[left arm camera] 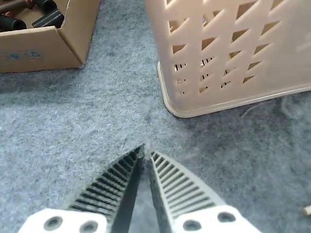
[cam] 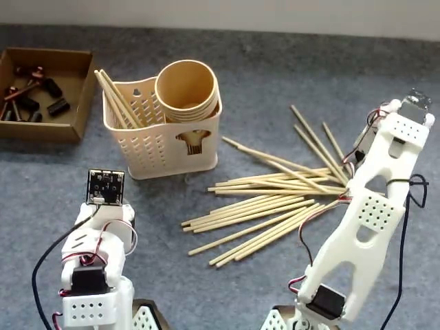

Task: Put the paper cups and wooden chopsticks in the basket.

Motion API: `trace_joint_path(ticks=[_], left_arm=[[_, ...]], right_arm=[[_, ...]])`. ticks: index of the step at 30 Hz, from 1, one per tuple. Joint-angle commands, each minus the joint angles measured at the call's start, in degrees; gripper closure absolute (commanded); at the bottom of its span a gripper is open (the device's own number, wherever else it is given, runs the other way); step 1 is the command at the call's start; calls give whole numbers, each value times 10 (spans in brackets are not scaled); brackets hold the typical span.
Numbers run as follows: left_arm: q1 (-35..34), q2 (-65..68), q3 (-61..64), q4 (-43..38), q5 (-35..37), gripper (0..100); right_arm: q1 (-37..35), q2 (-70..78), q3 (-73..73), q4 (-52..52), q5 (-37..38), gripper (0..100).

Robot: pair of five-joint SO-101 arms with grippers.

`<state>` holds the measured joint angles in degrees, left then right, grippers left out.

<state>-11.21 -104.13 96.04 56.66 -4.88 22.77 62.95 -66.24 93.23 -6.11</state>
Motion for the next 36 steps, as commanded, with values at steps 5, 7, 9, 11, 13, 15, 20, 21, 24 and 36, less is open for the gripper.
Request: trace_joint_path(ticks=[5,7,9,11,13,15,20,21,24,36], left_arm=[[-4,-1,12,2,-4,993],[-4,-1,12,2,-4,993],[-4,-1,12,2,-4,993],[-4,-1,12,1,-4,993],[-4,-1,12,0,-4,993],[-4,-1,12,0,-4,993],[-4,-1,12,0,-4,993],[-4,-1,12,1,-4,993],[-4,-1,12,1,-4,993],[-4,-1,12,1,-4,993]], right_arm=[[-10,-5,-98,77,38,993],[-7,-7,-92,79,76,993],[3,-8,-81,79,96,993],[11,-8,-73,79,110,993],[21,-8,-58,79,135,993],[30,-9,-46,79,157,993],[55,-9,-39,79,223,993],[58,-9,-36,79,235,993],[60,-9,-35,79,256,989],[32,-8,-48,76,255,835]])
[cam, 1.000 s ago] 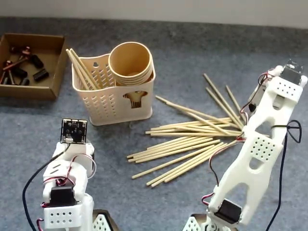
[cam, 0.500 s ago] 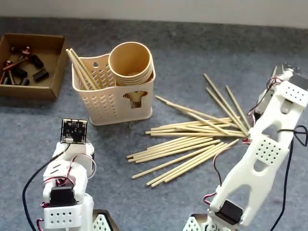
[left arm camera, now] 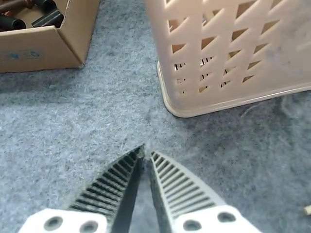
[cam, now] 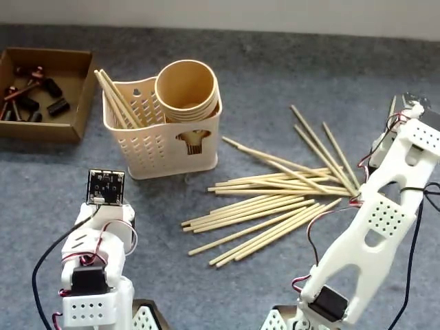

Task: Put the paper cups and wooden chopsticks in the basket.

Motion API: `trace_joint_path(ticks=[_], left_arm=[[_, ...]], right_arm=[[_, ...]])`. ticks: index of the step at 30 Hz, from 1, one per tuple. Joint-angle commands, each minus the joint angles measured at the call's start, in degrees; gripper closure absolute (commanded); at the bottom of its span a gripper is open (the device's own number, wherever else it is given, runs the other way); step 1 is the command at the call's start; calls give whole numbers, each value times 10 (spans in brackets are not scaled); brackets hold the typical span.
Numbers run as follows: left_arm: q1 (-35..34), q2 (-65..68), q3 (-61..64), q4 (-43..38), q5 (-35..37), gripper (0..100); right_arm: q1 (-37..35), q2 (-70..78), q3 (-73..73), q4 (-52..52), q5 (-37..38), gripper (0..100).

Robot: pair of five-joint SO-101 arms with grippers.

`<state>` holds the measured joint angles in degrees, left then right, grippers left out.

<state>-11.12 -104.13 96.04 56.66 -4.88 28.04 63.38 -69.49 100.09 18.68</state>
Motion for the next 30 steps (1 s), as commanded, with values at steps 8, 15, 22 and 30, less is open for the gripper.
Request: trace_joint_path(ticks=[8,15,22,30], left_arm=[[-5,-1,12,1,-4,993],[-5,-1,12,1,-4,993],[-5,-1,12,2,-4,993],[-5,-1,12,2,-4,993]], right_arm=[[-26,-7,-87,-28,-25,835],[-28,3,-87,-108,-28,835],[-40,66,-87,-116,-27,836],[-58,86,-87,-72,31,988]])
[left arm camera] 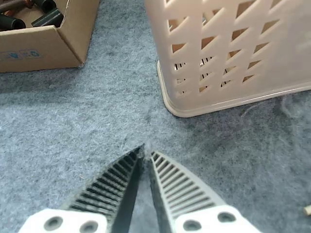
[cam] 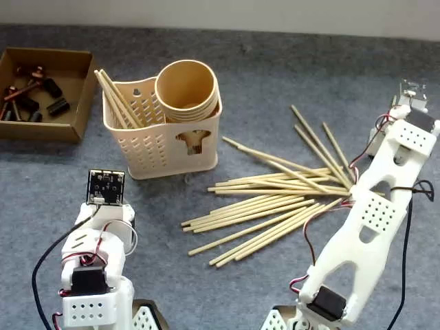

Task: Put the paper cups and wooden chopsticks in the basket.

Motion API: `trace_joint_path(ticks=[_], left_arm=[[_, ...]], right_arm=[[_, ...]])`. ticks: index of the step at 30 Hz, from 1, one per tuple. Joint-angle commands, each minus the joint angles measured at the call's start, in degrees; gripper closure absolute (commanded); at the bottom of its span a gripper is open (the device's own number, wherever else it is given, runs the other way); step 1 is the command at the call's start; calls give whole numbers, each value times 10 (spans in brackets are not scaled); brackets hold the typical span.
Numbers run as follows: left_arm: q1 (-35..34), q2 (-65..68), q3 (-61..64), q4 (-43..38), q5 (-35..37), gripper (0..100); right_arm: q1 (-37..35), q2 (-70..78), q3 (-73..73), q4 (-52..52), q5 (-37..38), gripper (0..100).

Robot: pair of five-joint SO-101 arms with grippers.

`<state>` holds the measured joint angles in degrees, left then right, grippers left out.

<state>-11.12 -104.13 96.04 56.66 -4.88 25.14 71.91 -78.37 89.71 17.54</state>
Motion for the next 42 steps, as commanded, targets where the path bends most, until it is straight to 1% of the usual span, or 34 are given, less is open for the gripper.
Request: trace_joint_path(ticks=[1,6,9,13,17,22,26,30,37,42], left_arm=[[-5,-1,12,2,-4,993],[-5,-1,12,2,-4,993],[-5,-1,12,2,-4,993],[-5,-1,12,2,-4,993],[-5,-1,12,2,-4,993],[-5,-1,12,2,-4,993],[-5,-1,12,2,-4,993],[-5,-1,12,2,-4,993],[-5,-2,12,13,-4,993],[-5,-2,12,13,-4,993]], right_arm=[[-31,0,-4,47,55,996],[-31,-21,-44,110,55,993],[-28,-47,-68,114,55,993],[-28,-91,-60,115,55,993],[-29,-170,8,116,55,994],[-44,-340,172,114,56,994],[-75,-467,281,112,55,994],[-111,-573,349,112,51,994],[-189,-712,400,111,-24,994],[-264,-780,401,111,-95,994]])
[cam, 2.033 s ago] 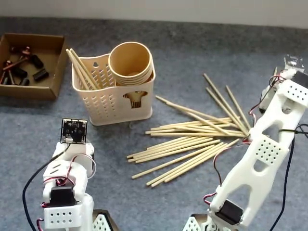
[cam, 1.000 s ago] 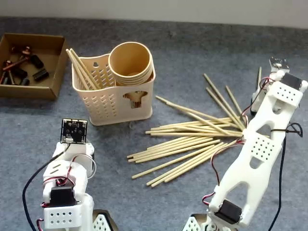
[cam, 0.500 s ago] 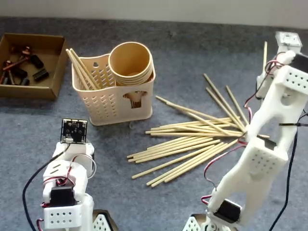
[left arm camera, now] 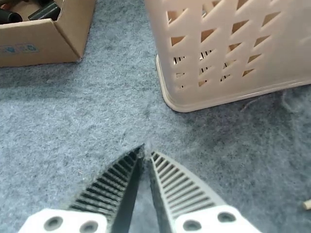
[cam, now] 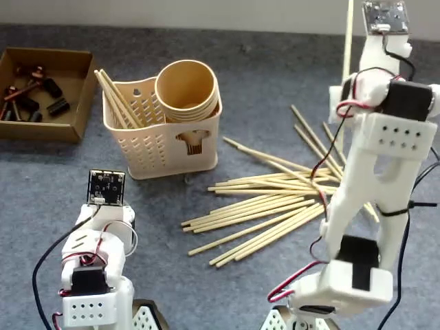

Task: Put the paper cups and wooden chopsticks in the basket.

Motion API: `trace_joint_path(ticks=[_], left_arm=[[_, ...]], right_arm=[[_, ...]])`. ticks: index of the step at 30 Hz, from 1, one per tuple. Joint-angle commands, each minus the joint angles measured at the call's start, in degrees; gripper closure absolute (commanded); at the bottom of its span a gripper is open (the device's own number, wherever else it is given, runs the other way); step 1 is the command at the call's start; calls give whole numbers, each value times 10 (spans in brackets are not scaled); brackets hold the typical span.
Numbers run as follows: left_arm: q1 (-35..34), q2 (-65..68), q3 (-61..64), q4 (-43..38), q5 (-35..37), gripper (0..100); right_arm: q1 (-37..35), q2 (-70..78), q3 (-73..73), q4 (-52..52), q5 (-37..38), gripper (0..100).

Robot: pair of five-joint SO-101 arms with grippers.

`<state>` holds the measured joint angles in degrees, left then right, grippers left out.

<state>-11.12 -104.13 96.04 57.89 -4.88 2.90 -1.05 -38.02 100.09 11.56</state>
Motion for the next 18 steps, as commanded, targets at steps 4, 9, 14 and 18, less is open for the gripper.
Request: trace_joint_path(ticks=[4,9,14,18], left_arm=[[-5,-2,12,1,-4,993],[-5,-2,12,1,-4,993],[-5,-2,12,1,-4,993],[-5,-2,12,1,-4,993]], right_arm=[[-120,-86,-5,7,-75,994],[-218,-123,-2,-41,-112,994],[-305,-134,-1,-109,-116,994],[-370,-133,-1,-172,-113,994]])
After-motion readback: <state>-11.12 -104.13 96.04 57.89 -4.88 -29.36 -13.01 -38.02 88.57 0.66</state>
